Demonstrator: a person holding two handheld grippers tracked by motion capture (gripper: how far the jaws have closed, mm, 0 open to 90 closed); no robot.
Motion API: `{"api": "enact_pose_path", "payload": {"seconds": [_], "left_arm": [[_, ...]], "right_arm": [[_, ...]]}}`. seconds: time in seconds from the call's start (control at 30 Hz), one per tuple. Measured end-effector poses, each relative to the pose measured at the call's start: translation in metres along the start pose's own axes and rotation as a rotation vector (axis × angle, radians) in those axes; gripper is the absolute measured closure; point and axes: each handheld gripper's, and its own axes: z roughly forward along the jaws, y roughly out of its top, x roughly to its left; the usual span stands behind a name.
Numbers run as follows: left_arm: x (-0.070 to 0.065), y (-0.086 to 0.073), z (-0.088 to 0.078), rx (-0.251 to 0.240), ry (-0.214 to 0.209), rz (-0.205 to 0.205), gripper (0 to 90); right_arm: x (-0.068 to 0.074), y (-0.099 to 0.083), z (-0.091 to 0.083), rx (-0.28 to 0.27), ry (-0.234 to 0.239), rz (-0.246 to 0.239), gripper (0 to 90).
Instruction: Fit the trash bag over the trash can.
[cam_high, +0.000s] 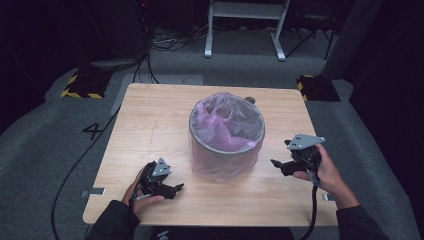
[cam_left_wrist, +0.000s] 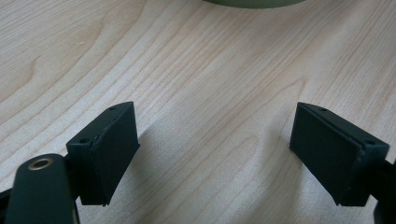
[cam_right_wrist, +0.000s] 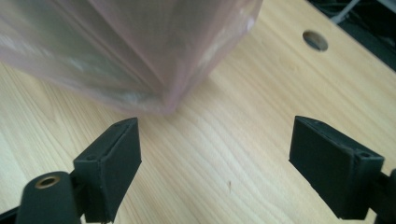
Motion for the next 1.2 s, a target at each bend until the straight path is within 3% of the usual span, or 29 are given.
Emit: {"api": "enact_pose_path", "payload": {"seconds": [0.4,0.47,0.57,0.77,1.1,1.2], "left_arm": [[0.000,0.000,0.000,0.000,0.000,0.002,14.9],[0.000,0.000,0.000,0.000,0.000,0.000,14.8],[0.000,0.000,0.000,0.001,-0.002,0.001,14.9],[0.000,0.000,0.000,-0.001,-0.002,-0.001,14.8],[0.000,0.000,0.000,0.001,-0.001,-0.001,14.8],[0.000,0.000,0.000,0.000,0.002,0.000,14.8]], "right_arm": [[0.005,-0.032,0.020,0.097,-0.001,-0.008,16.7],[0.003,-0.037,0.022,0.106,0.037,0.031,18.0],[0.003,-0.045,0.024,0.111,0.013,0.030,16.5],[0.005,-0.063,0.029,0.129,0.018,0.054,17.0],[0.004,-0.102,0.029,0.114,0.006,0.152,15.3],[0.001,-0.115,0.025,0.066,0.024,0.226,15.0]]}}
